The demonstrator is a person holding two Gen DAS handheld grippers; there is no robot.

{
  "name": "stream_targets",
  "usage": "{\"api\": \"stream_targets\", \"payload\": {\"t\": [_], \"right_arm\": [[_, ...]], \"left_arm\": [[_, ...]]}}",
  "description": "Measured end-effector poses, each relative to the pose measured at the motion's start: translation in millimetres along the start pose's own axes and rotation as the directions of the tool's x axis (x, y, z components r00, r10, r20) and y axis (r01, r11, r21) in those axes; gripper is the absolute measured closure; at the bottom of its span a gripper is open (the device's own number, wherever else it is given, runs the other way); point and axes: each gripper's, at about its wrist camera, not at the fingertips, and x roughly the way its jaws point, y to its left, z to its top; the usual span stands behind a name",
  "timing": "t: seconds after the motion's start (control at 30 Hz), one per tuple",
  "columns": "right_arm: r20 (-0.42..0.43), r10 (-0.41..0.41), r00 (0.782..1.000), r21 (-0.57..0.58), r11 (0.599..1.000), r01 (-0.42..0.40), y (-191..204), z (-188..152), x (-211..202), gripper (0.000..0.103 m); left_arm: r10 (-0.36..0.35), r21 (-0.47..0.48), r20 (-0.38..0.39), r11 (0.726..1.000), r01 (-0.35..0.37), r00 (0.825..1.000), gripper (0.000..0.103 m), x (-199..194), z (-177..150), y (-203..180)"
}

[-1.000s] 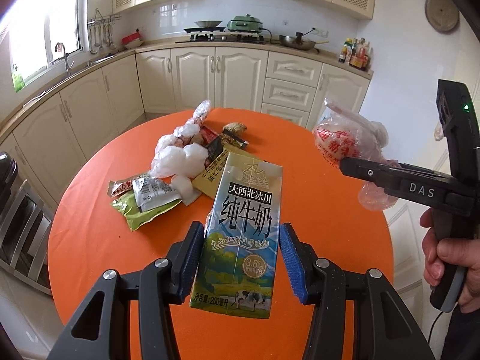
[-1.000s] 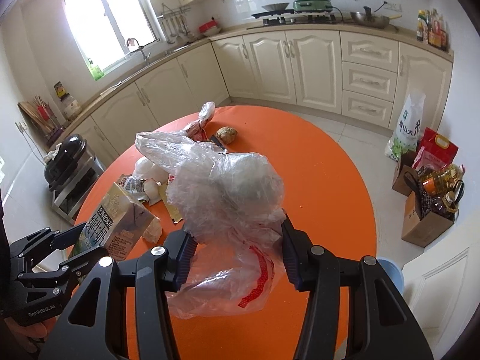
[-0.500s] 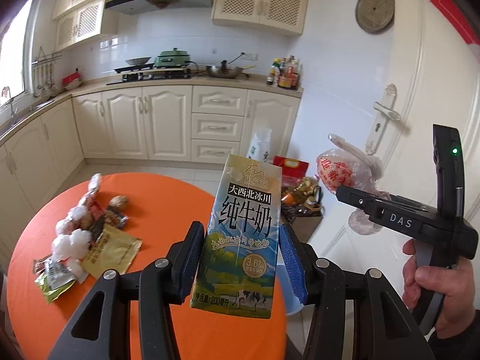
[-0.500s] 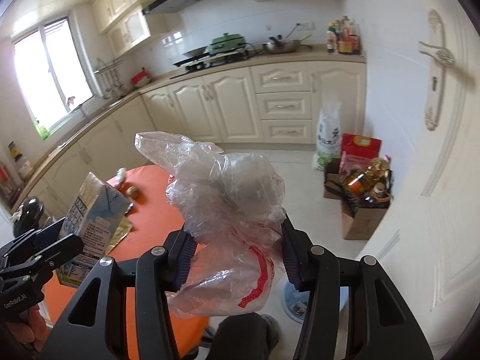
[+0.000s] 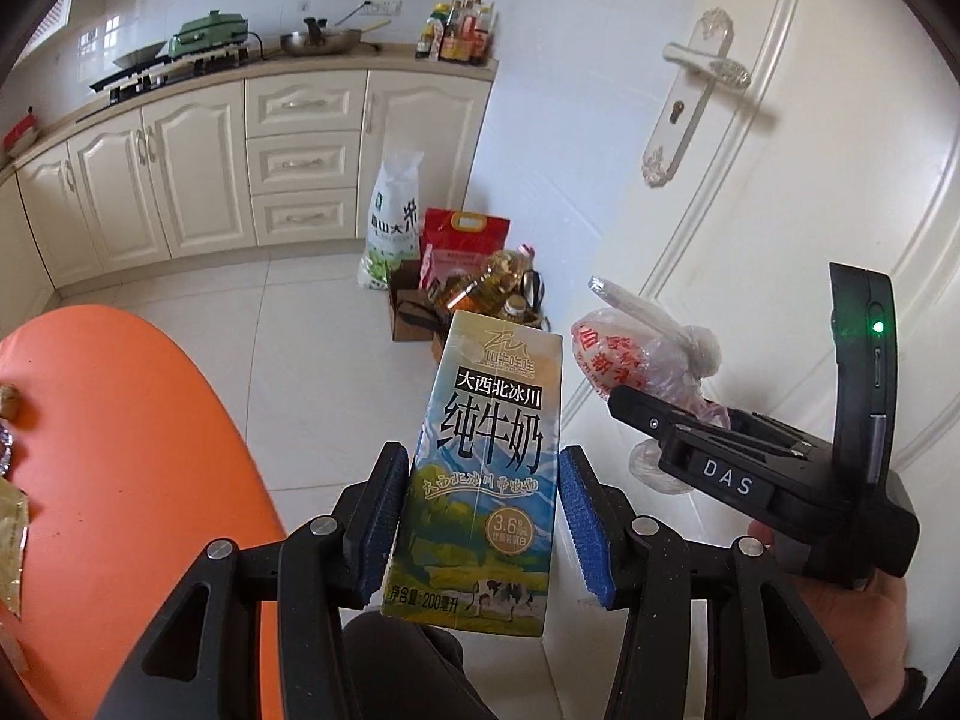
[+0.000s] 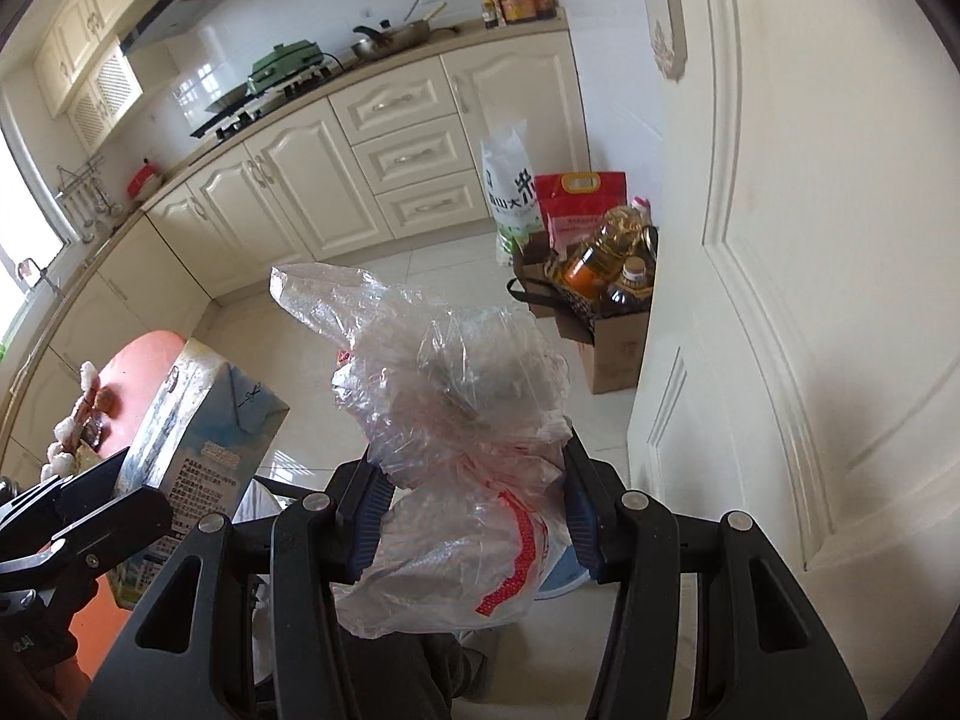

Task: Collect trash
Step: 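Carry the carton and bag to the blue bin and release both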

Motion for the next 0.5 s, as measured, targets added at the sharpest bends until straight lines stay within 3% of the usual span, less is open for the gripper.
{"api": "stream_targets", "payload": {"t": [0.27,0.5], "right_arm": [[-0.130,-0.007,0.991,0.105,0.994,0.021,-46.5,-14.2,75.6,0.052],[-0.246,0.010,0.969,0.177,0.984,0.034,-74.5,-29.3,140.9,0.052]], "left_arm": [[0.008,-0.023,-0.153,1.000,-0.012,0.988,0.056,108.3,34.9,-4.3],[0.026,-0.021,-0.296,0.999,-0.033,0.955,0.056,198.4,67.6,-18.6]]}}
